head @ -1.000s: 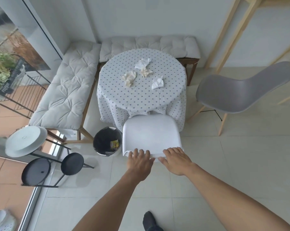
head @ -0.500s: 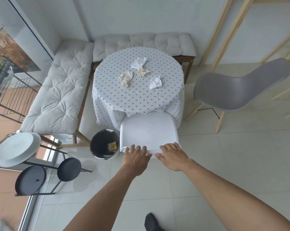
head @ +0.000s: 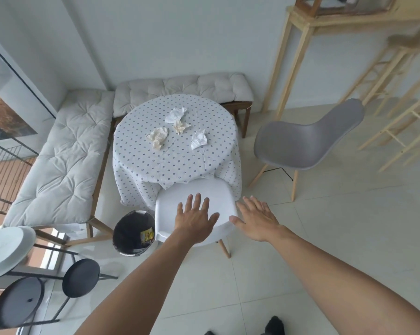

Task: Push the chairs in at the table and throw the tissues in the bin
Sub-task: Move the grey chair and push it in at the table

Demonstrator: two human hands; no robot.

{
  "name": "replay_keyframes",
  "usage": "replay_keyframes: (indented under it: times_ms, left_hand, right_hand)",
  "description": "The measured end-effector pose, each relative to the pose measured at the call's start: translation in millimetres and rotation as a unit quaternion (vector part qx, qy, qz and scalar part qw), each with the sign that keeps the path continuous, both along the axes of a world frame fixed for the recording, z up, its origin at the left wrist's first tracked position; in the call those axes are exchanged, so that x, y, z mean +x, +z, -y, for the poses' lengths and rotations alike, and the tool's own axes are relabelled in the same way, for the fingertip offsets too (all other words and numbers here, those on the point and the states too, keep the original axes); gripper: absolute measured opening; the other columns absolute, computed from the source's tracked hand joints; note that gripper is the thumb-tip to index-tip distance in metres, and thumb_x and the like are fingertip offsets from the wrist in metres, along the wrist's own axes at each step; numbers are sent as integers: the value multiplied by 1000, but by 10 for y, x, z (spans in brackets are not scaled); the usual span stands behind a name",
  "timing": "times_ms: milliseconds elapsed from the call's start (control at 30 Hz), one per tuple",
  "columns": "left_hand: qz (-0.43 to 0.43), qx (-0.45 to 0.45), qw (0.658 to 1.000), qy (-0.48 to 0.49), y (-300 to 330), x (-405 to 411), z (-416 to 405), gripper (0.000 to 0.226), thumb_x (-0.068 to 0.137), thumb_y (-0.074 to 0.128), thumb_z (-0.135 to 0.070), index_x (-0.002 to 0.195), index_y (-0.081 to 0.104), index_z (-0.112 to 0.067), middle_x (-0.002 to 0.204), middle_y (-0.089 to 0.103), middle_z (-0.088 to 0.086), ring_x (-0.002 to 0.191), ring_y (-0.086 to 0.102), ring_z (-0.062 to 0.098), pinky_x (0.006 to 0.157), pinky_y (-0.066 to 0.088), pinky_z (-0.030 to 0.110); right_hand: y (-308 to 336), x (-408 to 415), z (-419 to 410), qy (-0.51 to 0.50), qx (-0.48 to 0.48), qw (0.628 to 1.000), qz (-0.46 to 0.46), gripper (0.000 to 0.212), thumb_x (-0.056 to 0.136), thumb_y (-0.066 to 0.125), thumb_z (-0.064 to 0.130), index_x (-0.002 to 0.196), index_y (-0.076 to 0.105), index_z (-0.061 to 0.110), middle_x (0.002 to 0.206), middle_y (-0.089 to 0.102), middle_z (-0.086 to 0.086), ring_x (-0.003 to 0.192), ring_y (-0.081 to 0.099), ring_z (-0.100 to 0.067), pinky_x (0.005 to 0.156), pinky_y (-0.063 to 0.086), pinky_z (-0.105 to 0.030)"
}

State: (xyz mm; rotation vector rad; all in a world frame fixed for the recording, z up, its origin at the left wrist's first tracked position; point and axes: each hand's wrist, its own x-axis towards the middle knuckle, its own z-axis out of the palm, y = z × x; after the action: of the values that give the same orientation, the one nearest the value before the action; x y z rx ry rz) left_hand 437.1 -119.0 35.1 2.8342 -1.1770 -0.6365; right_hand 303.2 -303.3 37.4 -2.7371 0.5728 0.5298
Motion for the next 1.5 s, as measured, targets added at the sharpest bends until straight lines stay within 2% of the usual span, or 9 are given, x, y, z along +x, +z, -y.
replay_keyframes:
  times_ms: [267, 600, 867, 1033, 1500]
  left_hand:
    - [21, -15, 999, -47, 382, -241, 1270, 76, 101, 11, -68, 163, 0, -24, 172, -11, 6, 157, -14, 29, 125, 0, 59]
    - [40, -39, 997, -55, 778, -760, 3360, 76, 101, 14, -67, 162, -1, -25, 172, -12, 6, 156, -14, 30, 126, -2, 59]
    - [43, -32, 996, -66, 843, -877, 4604, 77, 101, 16, -68, 162, -3, -26, 171, -15, 6, 156, -17, 31, 125, -1, 61]
    - [46, -33, 996, -67, 763, -669, 5402, 76, 102, 19, -67, 162, -5, -27, 171, -17, 6, 155, -18, 31, 125, -3, 60]
    - [15, 13, 1000, -13, 517, 361, 7314, 75, 104, 19, -63, 162, -6, -23, 170, -19, 9, 155, -20, 33, 125, -2, 62]
  right_hand:
    - [283, -342, 1193, -55, -26, 998, 18, 81, 98, 17, 72, 162, 14, 22, 172, -2, -8, 157, -10, -27, 125, -2, -56]
    - [781, -902, 3345, -85, -67, 993, 47, 81, 98, 20, 73, 161, 19, 23, 172, 1, -10, 157, -7, -30, 125, 0, -56]
    - [900, -1125, 4539, -94, -80, 991, 51, 82, 97, 21, 74, 161, 18, 23, 172, 3, -9, 157, -5, -30, 125, 2, -56]
    - [879, -933, 5313, -84, -99, 990, 46, 81, 97, 22, 73, 161, 19, 22, 172, 3, -10, 157, -4, -30, 124, 3, -57]
    - [594, 281, 7386, 2, -98, 995, 6, 78, 99, 24, 71, 161, 18, 23, 172, 1, -8, 157, -5, -28, 125, 2, -56]
